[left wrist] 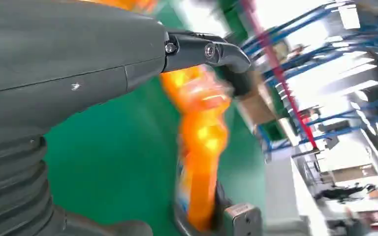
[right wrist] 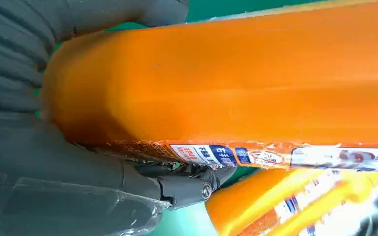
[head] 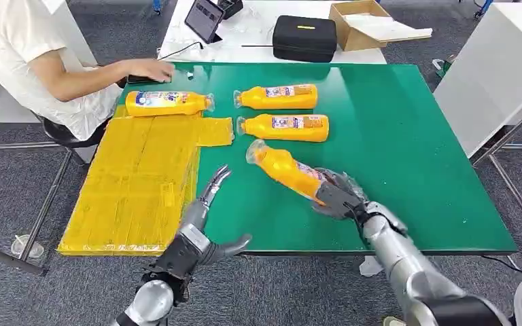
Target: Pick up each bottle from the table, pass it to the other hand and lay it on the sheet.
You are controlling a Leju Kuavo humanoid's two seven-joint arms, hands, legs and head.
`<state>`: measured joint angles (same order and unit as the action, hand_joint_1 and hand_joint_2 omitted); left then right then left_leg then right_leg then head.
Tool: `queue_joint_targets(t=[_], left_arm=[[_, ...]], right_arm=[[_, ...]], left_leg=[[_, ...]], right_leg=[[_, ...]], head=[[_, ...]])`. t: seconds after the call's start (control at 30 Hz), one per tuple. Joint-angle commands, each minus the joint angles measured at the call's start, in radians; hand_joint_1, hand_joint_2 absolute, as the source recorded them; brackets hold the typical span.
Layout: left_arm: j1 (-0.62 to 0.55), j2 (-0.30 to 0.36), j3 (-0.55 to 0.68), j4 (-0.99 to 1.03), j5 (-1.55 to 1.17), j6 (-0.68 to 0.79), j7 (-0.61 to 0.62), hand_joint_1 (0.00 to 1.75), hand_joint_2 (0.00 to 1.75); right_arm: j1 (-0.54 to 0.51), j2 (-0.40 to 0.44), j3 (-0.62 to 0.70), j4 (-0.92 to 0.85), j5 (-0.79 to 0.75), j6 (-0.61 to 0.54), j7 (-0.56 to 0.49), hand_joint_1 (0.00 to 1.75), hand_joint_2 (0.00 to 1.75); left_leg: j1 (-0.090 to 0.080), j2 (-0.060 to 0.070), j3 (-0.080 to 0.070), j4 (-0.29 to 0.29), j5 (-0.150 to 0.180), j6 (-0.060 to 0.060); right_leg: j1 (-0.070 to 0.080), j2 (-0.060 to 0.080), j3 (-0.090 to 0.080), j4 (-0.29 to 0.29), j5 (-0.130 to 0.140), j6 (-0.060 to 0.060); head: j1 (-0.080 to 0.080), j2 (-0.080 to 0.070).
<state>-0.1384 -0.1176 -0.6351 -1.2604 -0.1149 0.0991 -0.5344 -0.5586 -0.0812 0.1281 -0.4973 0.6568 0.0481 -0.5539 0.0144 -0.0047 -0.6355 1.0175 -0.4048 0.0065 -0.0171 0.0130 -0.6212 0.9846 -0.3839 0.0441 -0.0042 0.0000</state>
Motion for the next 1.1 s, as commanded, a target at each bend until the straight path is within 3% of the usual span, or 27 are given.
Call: queue_joint_targets(t=[0.03, 0.4, 0.57, 0.73, 0.87, 1.1], left_arm=[[0.054, -0.084, 0.081, 0.053, 0.384, -0.067, 0.025, 0.0, 1.75], [0.056, -0.071, 0.065, 0.046, 0.397, -0.057, 0.019, 0.0, 1.75], [0.069, -0.033, 0.015, 0.024, 0.329, -0.051, 0.003, 0.0, 1.75], [0.014, -0.049, 0.013, 0.075, 0.309, -0.057, 0.009, 0.0, 1.75], [-0.019, -0.073, 0.035, 0.108, 0.351, -0.074, 0.037, 0.0, 1.75], [-0.039, -0.082, 0.022, 0.113, 0.379, -0.087, 0.03, 0.0, 1.75]], right_arm=[[0.207, 0.079, -0.029, -0.341, -0.237, -0.046, 0.003, 1.75, 1.75], [0.227, 0.082, -0.015, -0.387, -0.276, -0.072, 0.009, 1.75, 1.75], [0.225, 0.101, 0.008, -0.414, -0.323, -0.127, 0.012, 1.75, 1.75], [0.182, 0.136, 0.205, -0.346, -0.293, 0.006, -0.008, 1.75, 1.75], [0.178, 0.187, 0.319, -0.346, -0.286, 0.045, -0.05, 1.75, 1.75], [0.204, 0.137, 0.465, -0.432, -0.299, 0.074, -0.115, 1.75, 1.75]], left_leg=[[0.001, -0.001, 0.001, -0.001, -0.001, 0.0], [0.0, 0.0, -0.009, -0.001, 0.0, 0.001], [0.0, 0.0, -0.011, -0.001, 0.0, 0.001], [0.0, 0.002, -0.013, 0.0, 0.0, 0.001], [0.001, 0.003, -0.012, 0.0, 0.0, 0.0], [0.001, 0.0, -0.012, 0.0, 0.001, 0.001]], right_leg=[[0.001, -0.002, 0.002, -0.001, -0.001, -0.002], [0.0, -0.001, -0.007, 0.0, -0.001, -0.001], [0.0, -0.001, -0.009, 0.0, -0.001, -0.001], [0.0, 0.001, -0.011, 0.0, 0.0, -0.001], [0.001, 0.002, -0.011, 0.0, 0.0, -0.002], [0.001, -0.001, -0.01, 0.0, -0.001, -0.001]], head=[[0.0, 0.0], [0.0, 0.0], [0.0, 0.0], [-0.001, 0.0], [0.0, 0.0], [0.0, 0.0]])
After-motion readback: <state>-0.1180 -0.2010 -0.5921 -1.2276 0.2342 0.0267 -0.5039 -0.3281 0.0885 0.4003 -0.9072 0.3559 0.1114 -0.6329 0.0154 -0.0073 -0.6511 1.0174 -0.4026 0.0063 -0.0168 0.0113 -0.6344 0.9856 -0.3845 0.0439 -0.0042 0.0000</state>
